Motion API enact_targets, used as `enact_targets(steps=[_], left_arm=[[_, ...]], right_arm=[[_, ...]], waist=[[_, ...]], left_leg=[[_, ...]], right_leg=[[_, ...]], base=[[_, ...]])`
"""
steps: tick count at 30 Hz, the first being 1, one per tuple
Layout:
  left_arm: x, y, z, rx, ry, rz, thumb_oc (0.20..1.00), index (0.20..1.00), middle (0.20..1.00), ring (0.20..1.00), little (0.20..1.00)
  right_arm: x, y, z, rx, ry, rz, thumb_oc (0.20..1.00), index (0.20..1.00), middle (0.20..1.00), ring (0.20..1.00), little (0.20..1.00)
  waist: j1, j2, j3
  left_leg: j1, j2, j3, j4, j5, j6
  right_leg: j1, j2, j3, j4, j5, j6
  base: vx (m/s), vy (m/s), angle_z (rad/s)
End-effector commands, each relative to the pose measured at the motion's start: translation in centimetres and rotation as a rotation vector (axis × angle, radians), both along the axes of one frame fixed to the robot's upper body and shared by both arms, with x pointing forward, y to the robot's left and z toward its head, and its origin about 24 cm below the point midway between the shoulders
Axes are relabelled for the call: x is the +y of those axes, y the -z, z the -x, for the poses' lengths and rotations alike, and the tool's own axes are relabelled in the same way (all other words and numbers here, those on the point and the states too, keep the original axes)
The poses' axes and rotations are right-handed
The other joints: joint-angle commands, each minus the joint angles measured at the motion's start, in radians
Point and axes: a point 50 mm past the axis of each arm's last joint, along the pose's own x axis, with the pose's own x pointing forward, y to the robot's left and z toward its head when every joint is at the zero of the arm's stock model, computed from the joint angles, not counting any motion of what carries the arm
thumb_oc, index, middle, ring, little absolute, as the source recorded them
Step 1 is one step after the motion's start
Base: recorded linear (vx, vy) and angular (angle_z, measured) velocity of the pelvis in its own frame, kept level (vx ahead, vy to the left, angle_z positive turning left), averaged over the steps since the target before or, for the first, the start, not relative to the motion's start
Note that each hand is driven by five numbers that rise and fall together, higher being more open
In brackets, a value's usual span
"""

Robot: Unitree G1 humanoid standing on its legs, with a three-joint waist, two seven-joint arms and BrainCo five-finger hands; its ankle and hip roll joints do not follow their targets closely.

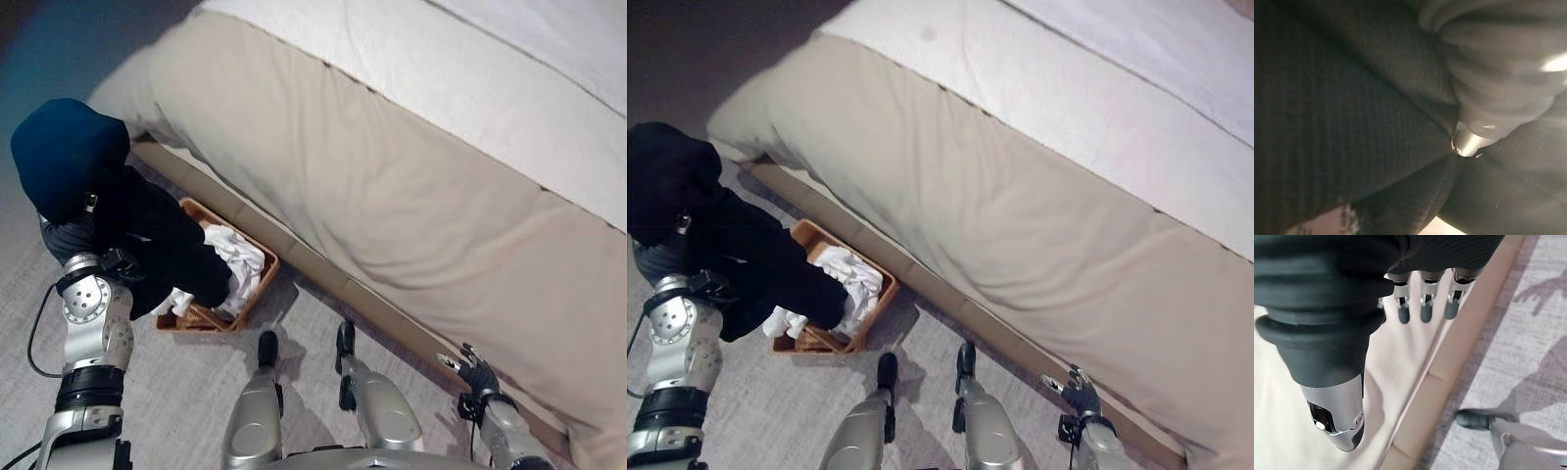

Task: Pick up clothes into the bucket

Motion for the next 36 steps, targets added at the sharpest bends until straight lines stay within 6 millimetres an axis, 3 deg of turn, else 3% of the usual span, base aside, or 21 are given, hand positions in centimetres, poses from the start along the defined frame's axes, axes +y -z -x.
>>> enact_targets(steps=[1,2,7,8,9,14,15,16,17,19,20,21,22,23,24,25,33,34,36], left_arm=[[1.6,-3.7,-0.1,-0.120,-0.071,-0.098,0.200,0.200,0.200,0.200,0.200],[1.6,-3.7,-0.1,-0.121,-0.071,-0.099,0.200,0.200,0.200,0.200,0.200],[1.8,-5.4,-1.6,-0.080,-0.117,-0.171,0.200,0.200,0.200,0.200,0.200],[1.8,-5.4,-1.6,-0.080,-0.117,-0.171,0.200,0.200,0.200,0.200,0.200],[2.3,-6.4,-2.0,-0.071,-0.135,-0.201,0.200,0.200,0.200,0.200,0.200],[2.6,-7.6,-3.1,-0.087,-0.146,-0.167,0.200,0.200,0.200,0.200,0.200],[2.0,-8.0,-3.7,-0.134,-0.134,-0.102,0.307,0.307,0.307,0.307,0.307],[2.0,-8.0,-3.7,-0.135,-0.134,-0.102,0.307,0.307,0.307,0.307,0.307],[1.5,-8.3,-3.9,-0.158,-0.124,-0.087,0.514,0.514,0.514,0.514,0.514],[1.6,-8.5,-4.3,-0.161,-0.137,-0.054,0.464,0.464,0.464,0.464,0.464],[1.5,-8.6,-4.5,-0.171,-0.139,-0.019,0.385,0.385,0.385,0.385,0.385],[1.5,-8.5,-4.5,-0.170,-0.138,-0.018,0.385,0.385,0.385,0.385,0.385],[1.7,-8.4,-4.7,-0.173,-0.148,0.028,0.460,0.460,0.460,0.460,0.460],[1.7,-8.4,-4.7,-0.174,-0.147,0.028,0.485,0.485,0.485,0.485,0.485],[1.8,-8.3,-4.8,-0.175,-0.157,0.063,0.564,0.564,0.564,0.564,0.564],[1.9,-8.3,-4.9,-0.172,-0.164,0.082,1.000,1.000,1.000,1.000,1.000],[2.5,-6.8,-5.1,-0.128,-0.248,0.181,1.000,1.000,1.000,1.000,1.000],[3.0,-5.5,-5.0,-0.081,-0.280,0.212,1.000,1.000,1.000,1.000,1.000],[3.0,-5.2,-4.9,-0.082,-0.298,0.231,1.000,1.000,1.000,1.000,1.000]], right_arm=[[0.9,-1.2,-1.2,-0.094,-0.063,0.033,1.000,1.000,1.000,1.000,1.000],[0.9,-1.2,-1.3,-0.095,-0.063,0.032,1.000,1.000,1.000,1.000,1.000],[1.9,-3.3,-3.6,-0.232,-0.074,0.010,1.000,1.000,1.000,1.000,1.000],[1.9,-3.3,-3.6,-0.233,-0.074,0.010,1.000,1.000,1.000,1.000,1.000],[2.4,-4.2,-4.4,-0.281,-0.112,0.010,1.000,1.000,1.000,1.000,1.000],[2.8,-5.3,-5.1,-0.352,-0.110,-0.008,1.000,1.000,1.000,1.000,1.000],[3.1,-5.5,-5.2,-0.369,-0.104,-0.013,1.000,1.000,1.000,1.000,1.000],[3.1,-5.6,-5.2,-0.370,-0.103,-0.013,1.000,1.000,1.000,1.000,1.000],[3.2,-5.7,-5.2,-0.379,-0.103,-0.008,1.000,1.000,1.000,1.000,1.000],[3.6,-5.8,-5.3,-0.387,-0.106,-0.012,1.000,1.000,1.000,1.000,1.000],[3.9,-5.9,-5.2,-0.398,-0.115,-0.012,1.000,1.000,1.000,1.000,1.000],[3.9,-5.9,-5.2,-0.397,-0.115,-0.012,1.000,1.000,1.000,1.000,1.000],[4.2,-6.0,-5.2,-0.402,-0.115,-0.019,1.000,1.000,1.000,1.000,1.000],[4.2,-6.0,-5.3,-0.403,-0.115,-0.019,1.000,1.000,1.000,1.000,1.000],[4.5,-6.4,-5.5,-0.423,-0.117,-0.019,1.000,1.000,1.000,1.000,1.000],[4.5,-6.5,-5.6,-0.430,-0.114,-0.020,1.000,1.000,1.000,1.000,1.000],[5.1,-6.7,-5.6,-0.441,-0.121,-0.022,1.000,1.000,1.000,1.000,1.000],[5.2,-6.7,-5.6,-0.440,-0.134,-0.018,1.000,1.000,1.000,1.000,1.000],[5.4,-6.8,-5.8,-0.446,-0.139,-0.021,1.000,1.000,1.000,1.000,1.000]], waist=[[-0.007,-0.053,-0.020],[-0.006,-0.053,-0.020],[-0.018,-0.126,0.035],[-0.018,-0.126,0.035],[-0.025,-0.154,0.058],[-0.042,-0.183,0.085],[-0.055,-0.191,0.085],[-0.055,-0.190,0.085],[-0.061,-0.190,0.085],[-0.073,-0.193,0.085],[-0.075,-0.189,0.085],[-0.073,-0.187,0.085],[-0.079,-0.191,0.085],[-0.079,-0.191,0.085],[-0.085,-0.193,0.085],[-0.087,-0.194,0.085],[-0.100,-0.196,0.085],[-0.100,-0.196,0.085],[-0.103,-0.196,0.085]], left_leg=[[-0.101,-0.013,-0.011,0.172,-0.070,0.024],[-0.105,-0.012,-0.011,0.178,-0.072,0.023],[-0.237,0.023,-0.028,0.292,-0.102,0.015],[-0.239,0.023,-0.028,0.293,-0.102,0.015],[-0.290,0.027,-0.038,0.321,-0.102,0.014],[-0.394,0.019,-0.055,0.367,-0.108,0.019],[-0.456,0.011,-0.059,0.379,-0.107,0.020],[-0.460,0.010,-0.061,0.381,-0.107,0.020],[-0.493,0.007,-0.064,0.386,-0.106,0.020],[-0.543,0.004,-0.066,0.403,-0.107,0.022],[-0.568,0.013,-0.074,0.430,-0.153,0.021],[-0.569,0.016,-0.075,0.435,-0.158,0.021],[-0.606,0.017,-0.070,0.457,-0.167,0.025],[-0.609,0.017,-0.071,0.460,-0.168,0.025],[-0.646,0.020,-0.068,0.481,-0.176,0.027],[-0.662,0.021,-0.069,0.490,-0.180,0.028],[-0.701,0.027,-0.066,0.523,-0.201,0.034],[-0.694,0.029,-0.061,0.520,-0.204,0.035],[-0.685,0.029,-0.056,0.516,-0.204,0.036]], right_leg=[[-0.008,-0.066,0.017,0.043,0.000,0.059],[-0.010,-0.065,0.017,0.043,0.001,0.059],[-0.071,-0.027,0.031,0.012,0.024,0.058],[-0.072,-0.027,0.030,0.012,0.024,0.058],[-0.100,-0.019,0.033,0.003,0.035,0.058],[-0.181,-0.010,0.028,0.004,0.049,0.057],[-0.239,-0.008,0.023,0.008,0.054,0.057],[-0.241,-0.008,0.022,0.009,0.053,0.057],[-0.271,-0.009,0.019,0.012,0.056,0.057],[-0.317,-0.011,0.012,0.014,0.062,0.059],[-0.335,0.005,0.014,0.010,0.053,0.068],[-0.334,0.008,0.014,0.010,0.052,0.068],[-0.367,0.013,0.016,0.007,0.060,0.070],[-0.368,0.014,0.016,0.008,0.060,0.070],[-0.404,0.016,0.020,0.006,0.066,0.072],[-0.418,0.017,0.020,0.007,0.069,0.072],[-0.453,0.026,0.020,0.003,0.071,0.078],[-0.448,0.026,0.023,0.001,0.067,0.078],[-0.444,0.024,0.026,0.001,0.067,0.079]], base=[[-0.07,-0.016,-0.08],[-0.09,-0.054,-0.07],[-0.10,-0.048,-0.10],[-0.10,-0.041,-0.06],[-0.07,-0.028,-0.03],[-0.07,0.001,0.08],[-0.03,0.006,0.09],[-0.04,0.017,0.01],[-0.03,0.037,0.01],[0.02,0.035,0.05],[0.09,0.010,0.05],[0.10,0.034,-0.01],[0.01,0.028,-0.04],[0.01,0.044,-0.11],[0.02,0.027,-0.12],[0.02,0.037,-0.14],[0.02,0.024,-0.06],[0.00,0.000,0.00],[0.01,0.019,0.00]])
